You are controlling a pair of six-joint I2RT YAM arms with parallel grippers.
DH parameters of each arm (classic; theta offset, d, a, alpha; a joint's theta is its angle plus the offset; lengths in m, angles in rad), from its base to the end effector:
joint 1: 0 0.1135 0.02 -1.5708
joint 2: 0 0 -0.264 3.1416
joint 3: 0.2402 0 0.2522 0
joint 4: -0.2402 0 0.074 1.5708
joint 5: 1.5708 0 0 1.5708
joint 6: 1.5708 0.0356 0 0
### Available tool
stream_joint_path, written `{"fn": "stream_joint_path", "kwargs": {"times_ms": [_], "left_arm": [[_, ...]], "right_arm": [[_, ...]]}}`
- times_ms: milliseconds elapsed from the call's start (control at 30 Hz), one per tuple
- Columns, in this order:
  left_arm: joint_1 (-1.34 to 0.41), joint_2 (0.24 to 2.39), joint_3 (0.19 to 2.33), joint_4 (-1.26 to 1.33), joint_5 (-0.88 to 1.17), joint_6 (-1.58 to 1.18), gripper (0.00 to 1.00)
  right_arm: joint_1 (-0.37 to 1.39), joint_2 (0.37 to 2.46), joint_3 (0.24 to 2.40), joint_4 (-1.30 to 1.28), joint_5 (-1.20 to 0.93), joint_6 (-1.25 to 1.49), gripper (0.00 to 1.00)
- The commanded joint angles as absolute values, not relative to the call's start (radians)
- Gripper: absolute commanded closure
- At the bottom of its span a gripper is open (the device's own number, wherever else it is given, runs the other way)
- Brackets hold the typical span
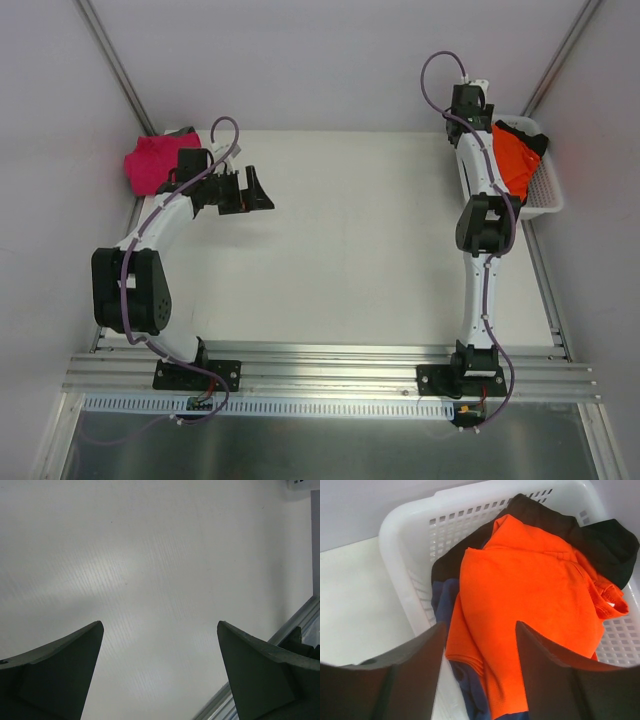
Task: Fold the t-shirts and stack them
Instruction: Grab the tshirt from the pile
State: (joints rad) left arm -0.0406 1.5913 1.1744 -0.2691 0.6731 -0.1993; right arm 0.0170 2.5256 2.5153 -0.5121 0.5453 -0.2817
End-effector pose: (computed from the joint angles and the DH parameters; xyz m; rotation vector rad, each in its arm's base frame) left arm 0.3513 -0.0365 0.2686 0.1885 2.2152 -0.8862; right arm 0.5718 -0.0087 0.2714 0.0228 2.0909 -0.7296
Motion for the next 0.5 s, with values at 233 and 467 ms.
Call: {"fn": "stream_joint_path", "kwargs": {"times_ms": [233,467], "left_arm": [[-0.107,1.539,1.183,-0.278,0.689,-0.212,0.01],[-0.115,1.557,1.195,-0.279,0.689,-0.221,0.01]], "right_arm": [[0.002,2.595,2.546,-0.502,0.539,-0.305,0.56],[-0.017,2.602,2.553,-0.514,0.514,-0.305,0.72]]}}
